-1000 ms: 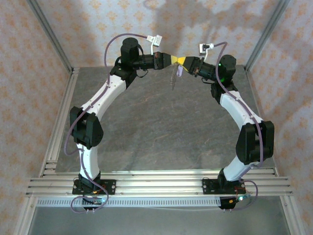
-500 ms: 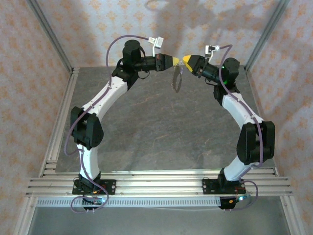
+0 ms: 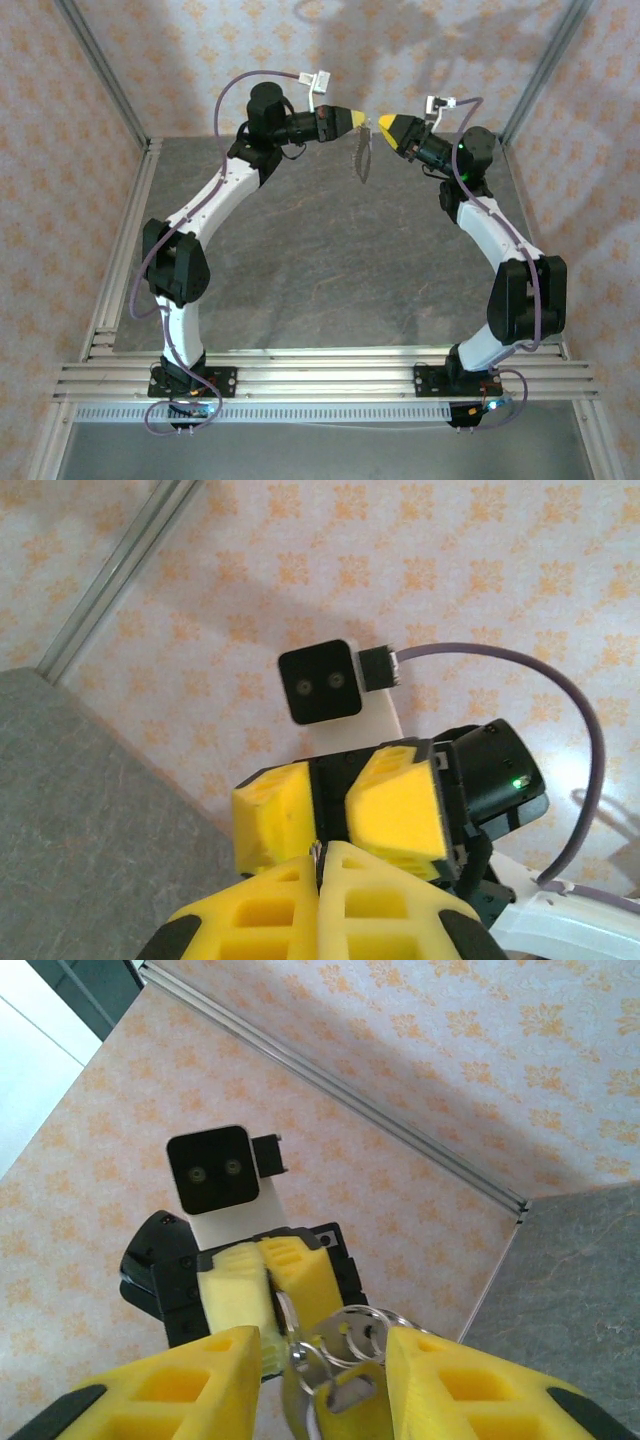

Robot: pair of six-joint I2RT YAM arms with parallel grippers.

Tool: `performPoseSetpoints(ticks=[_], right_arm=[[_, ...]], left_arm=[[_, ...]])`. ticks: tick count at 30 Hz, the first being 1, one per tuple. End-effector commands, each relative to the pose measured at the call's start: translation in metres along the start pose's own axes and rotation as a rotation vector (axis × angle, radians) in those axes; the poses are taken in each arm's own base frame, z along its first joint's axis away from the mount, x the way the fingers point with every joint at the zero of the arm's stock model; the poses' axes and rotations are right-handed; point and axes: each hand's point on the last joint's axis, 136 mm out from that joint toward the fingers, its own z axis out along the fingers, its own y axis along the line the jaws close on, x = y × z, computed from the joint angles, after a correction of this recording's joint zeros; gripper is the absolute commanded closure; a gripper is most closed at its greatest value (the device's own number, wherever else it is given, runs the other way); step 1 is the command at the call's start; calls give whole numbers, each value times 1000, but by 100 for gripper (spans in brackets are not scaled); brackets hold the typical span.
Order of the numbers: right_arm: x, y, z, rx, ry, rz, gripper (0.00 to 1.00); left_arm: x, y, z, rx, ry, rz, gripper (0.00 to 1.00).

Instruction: Put the keys on the keyring

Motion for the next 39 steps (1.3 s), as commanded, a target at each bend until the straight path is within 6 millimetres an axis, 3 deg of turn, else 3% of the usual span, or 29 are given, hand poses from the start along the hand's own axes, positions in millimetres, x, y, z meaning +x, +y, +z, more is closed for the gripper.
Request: performPoseSetpoints(ticks=[1,9,29,32,39], right_arm=[[2,23,1,-44,-9,-81,63],[12,24,7,-14,8,-113,62],[1,26,12,41,-4,-150,65],[5,27,13,35,10,-152,71],[13,29,10,28,28,-165,97]], left_arm=[[-24,-45,-9,70,-71,87,100],[-23,-46,-9,72,-69,87,100],[-19,-48,-7,82,-58,82,100],[-19,-48,-7,82,-59,84,100],[-20,-46,-6,75,-64,80,100]])
